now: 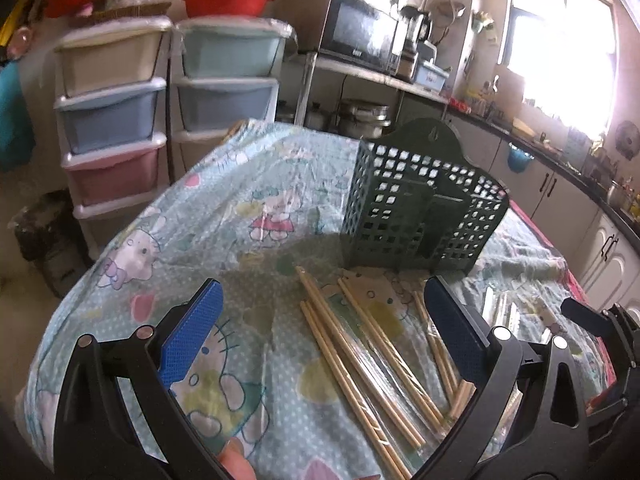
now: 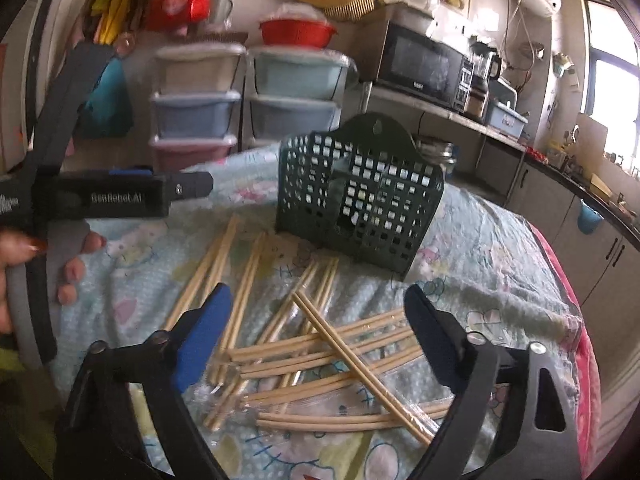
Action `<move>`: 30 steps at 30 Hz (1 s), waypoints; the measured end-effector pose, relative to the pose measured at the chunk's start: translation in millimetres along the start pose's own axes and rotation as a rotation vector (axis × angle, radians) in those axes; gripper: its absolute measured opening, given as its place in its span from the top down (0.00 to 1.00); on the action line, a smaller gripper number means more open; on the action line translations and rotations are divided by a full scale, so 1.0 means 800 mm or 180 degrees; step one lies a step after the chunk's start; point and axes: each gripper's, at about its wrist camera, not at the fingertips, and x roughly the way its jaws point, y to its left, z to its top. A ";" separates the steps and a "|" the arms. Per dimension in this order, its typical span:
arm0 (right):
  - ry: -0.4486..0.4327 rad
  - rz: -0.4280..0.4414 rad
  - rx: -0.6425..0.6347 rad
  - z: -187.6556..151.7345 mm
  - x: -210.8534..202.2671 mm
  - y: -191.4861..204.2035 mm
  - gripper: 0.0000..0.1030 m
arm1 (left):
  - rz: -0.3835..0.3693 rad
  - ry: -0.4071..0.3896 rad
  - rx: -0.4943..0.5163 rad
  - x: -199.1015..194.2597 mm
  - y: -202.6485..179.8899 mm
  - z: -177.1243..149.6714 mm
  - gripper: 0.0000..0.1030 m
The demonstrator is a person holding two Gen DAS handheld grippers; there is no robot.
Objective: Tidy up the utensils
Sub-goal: 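Lower the right tool onto wooden chopsticks and close it while the left tool grasps chopsticks too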
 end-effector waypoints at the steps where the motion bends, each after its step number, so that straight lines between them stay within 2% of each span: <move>1: 0.0072 0.0029 -0.0023 0.001 0.006 -0.001 0.23 | -0.0022 0.0056 -0.0001 0.007 0.001 0.002 0.10; 4: 0.0196 0.0076 -0.0079 0.005 0.020 -0.002 0.29 | -0.0072 0.0177 0.0035 0.022 0.002 0.008 0.10; 9: 0.0442 0.0181 -0.0202 0.012 0.046 -0.003 0.39 | -0.0307 0.0474 -0.0039 0.052 0.009 0.011 0.12; 14: 0.0665 0.0309 -0.0279 0.013 0.070 -0.001 0.48 | -0.0377 0.0714 -0.0171 0.079 0.017 0.011 0.29; 16: 0.0758 0.0343 -0.0321 0.010 0.081 -0.001 0.55 | -0.0422 0.0827 -0.0258 0.090 0.022 0.011 0.35; 18: 0.0834 0.0359 -0.0341 0.010 0.089 -0.001 0.59 | -0.0453 0.0894 -0.0287 0.098 0.024 0.012 0.36; 22: 0.0929 0.0402 -0.0339 0.010 0.103 -0.003 0.59 | -0.0481 0.0990 -0.0310 0.114 0.025 0.015 0.44; 30: 0.1057 0.0500 -0.0316 0.013 0.125 -0.010 0.59 | -0.0484 0.1221 -0.0486 0.151 0.032 0.020 0.51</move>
